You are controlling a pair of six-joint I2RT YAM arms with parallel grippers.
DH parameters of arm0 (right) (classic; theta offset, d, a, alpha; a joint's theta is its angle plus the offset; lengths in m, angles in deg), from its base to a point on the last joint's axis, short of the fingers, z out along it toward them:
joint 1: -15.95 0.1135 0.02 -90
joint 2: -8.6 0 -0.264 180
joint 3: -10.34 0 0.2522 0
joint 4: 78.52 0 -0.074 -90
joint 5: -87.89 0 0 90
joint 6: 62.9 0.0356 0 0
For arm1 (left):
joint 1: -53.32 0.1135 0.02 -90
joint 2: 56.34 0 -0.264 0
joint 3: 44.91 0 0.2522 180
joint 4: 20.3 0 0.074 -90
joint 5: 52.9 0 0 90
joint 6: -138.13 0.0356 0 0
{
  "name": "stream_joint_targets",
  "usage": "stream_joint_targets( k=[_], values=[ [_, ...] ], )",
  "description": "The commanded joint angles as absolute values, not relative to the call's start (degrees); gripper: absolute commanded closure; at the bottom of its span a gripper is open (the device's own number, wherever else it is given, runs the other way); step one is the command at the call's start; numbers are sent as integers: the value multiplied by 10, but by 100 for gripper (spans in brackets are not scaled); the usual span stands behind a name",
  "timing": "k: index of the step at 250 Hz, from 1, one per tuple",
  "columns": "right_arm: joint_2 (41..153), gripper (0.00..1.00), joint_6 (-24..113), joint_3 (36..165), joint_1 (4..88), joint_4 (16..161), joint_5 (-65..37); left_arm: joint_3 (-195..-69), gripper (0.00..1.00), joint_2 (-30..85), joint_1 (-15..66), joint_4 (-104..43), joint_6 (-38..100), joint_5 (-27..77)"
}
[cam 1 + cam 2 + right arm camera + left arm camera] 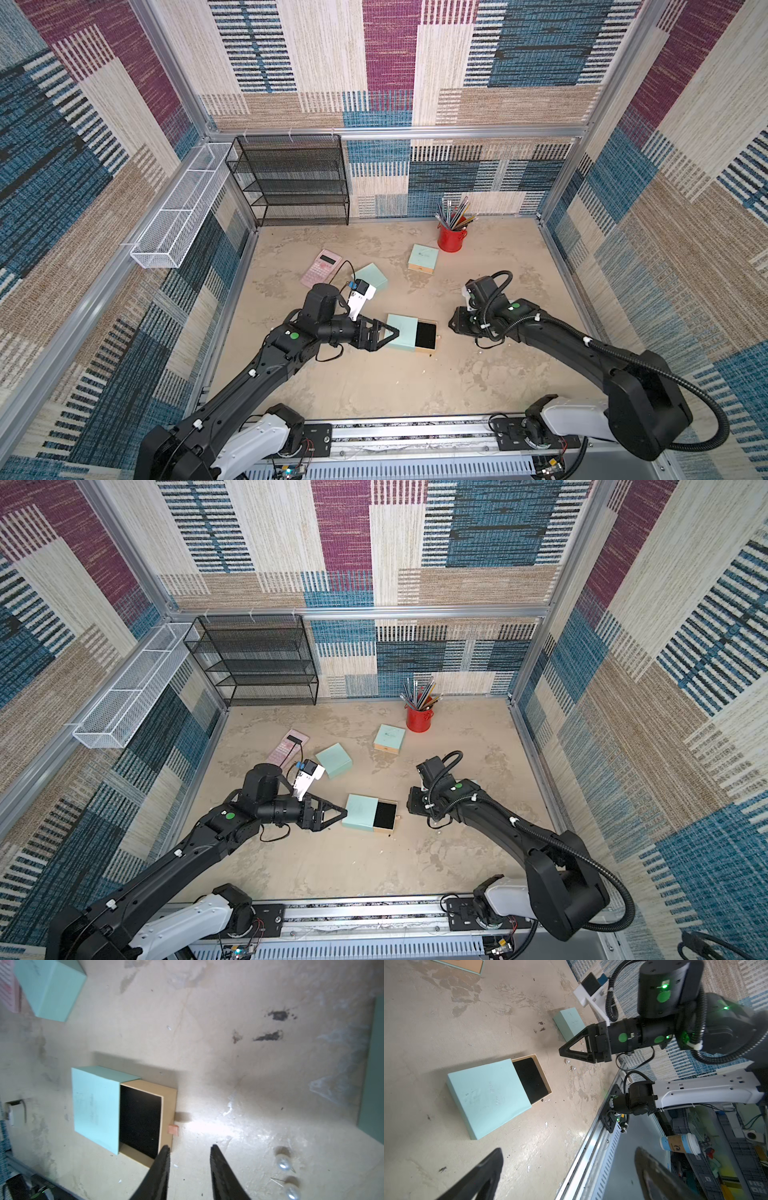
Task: Take out the earrings from the drawer-style jewelry box
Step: Place the earring at the center of the board, then close the drawer of the jewelry box.
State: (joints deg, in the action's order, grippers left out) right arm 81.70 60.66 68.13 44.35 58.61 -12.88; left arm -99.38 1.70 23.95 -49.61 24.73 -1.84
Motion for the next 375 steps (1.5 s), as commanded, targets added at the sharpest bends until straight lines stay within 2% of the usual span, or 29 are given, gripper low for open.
stream_joint_targets(
  k=[1, 34, 57, 124, 208, 247, 375],
  values=[
    [793, 52, 623, 661, 444, 659, -186, -1008, 1, 33, 240, -525, 251, 14],
    [763, 35, 663, 604, 444, 742, -240, -1026, 2, 58, 240, -555, 226, 73],
    [749, 27, 693, 563, 446, 797, -272, -1026, 1, 70, 243, -548, 198, 105],
    [749, 11, 723, 511, 469, 844, -279, -1000, 1, 165, 254, -435, 89, 70],
    [808, 9, 721, 509, 475, 916, -303, -1018, 1, 279, 255, -349, 58, 56],
    [832, 9, 716, 517, 476, 932, -313, -1018, 1, 320, 255, -288, 31, 16],
    [888, 8, 710, 539, 477, 979, -326, -1012, 1, 362, 251, -219, 7, -39]
  ],
)
